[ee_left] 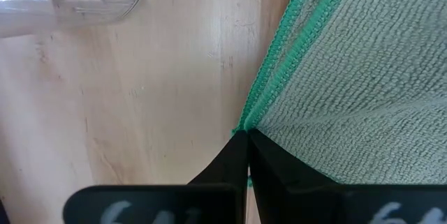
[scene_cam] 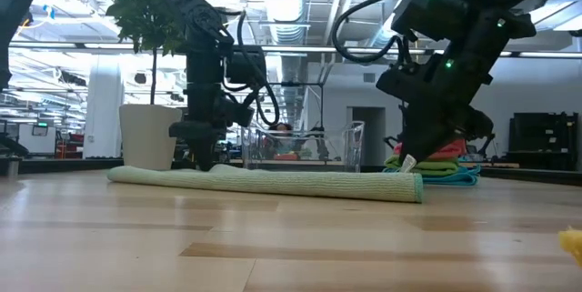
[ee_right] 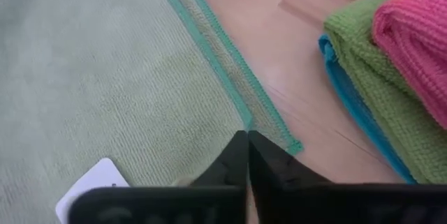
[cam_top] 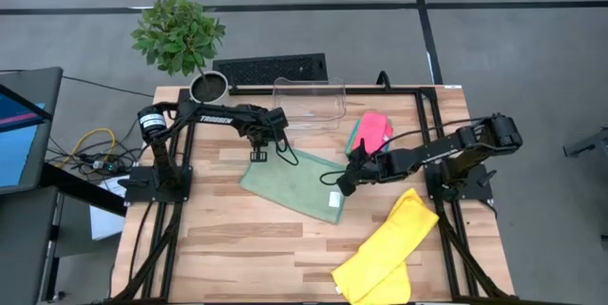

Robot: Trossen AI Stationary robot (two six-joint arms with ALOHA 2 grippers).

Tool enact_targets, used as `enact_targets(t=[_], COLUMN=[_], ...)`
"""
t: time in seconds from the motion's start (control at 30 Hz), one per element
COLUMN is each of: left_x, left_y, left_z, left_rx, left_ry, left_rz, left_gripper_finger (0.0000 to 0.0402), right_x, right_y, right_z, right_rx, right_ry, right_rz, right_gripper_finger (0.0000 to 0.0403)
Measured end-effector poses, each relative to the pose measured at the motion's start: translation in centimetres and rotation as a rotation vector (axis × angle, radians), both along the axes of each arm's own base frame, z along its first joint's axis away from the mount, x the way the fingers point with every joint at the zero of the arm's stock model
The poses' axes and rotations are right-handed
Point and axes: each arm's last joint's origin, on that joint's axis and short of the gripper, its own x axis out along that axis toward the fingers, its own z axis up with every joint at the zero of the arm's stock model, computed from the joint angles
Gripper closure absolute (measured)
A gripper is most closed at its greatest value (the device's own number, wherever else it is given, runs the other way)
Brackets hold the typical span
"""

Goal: Fold microfiber towels
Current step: Fold the light green microfiber towel

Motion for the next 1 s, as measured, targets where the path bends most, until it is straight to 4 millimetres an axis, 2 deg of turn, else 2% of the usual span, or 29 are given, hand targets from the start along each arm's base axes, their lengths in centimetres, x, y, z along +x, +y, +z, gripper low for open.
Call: enact_targets(t=[0.03,0.1,0.33,0.47,0.77,1.0], left_x=[0.0,0.0,-0.6,-1.0,-1.2,-1.2], left_y=[0.0,-0.1,-0.4,-0.5,-0.8,-0.9], left_z=[0.0,0.0,0.0,0.1,1.5,2.5], left_rx=[0.0,-0.001,-0.003,-0.002,0.045,0.064], left_ry=[0.0,0.004,0.076,0.104,0.075,0.042], left_rz=[0.002,0.004,0.019,0.03,0.042,0.045], left_gripper_finger=[0.0401,0.0401,0.0401,0.0401,0.0401,0.0401], right_x=[0.0,0.0,-0.1,-0.3,0.1,-0.3], right_y=[0.0,0.0,0.0,-0.1,-1.4,-2.4], right_z=[0.0,0.1,0.1,0.8,1.7,1.4], right_rx=[-0.005,-0.011,-0.03,-0.055,-0.061,-0.057], right_ry=[0.001,-0.002,0.014,-0.011,-0.081,-0.019], right_rz=[0.007,0.014,0.008,-0.004,-0.011,-0.033], right_gripper_finger=[0.0375,0.039,0.0395,0.0397,0.0397,0.0397])
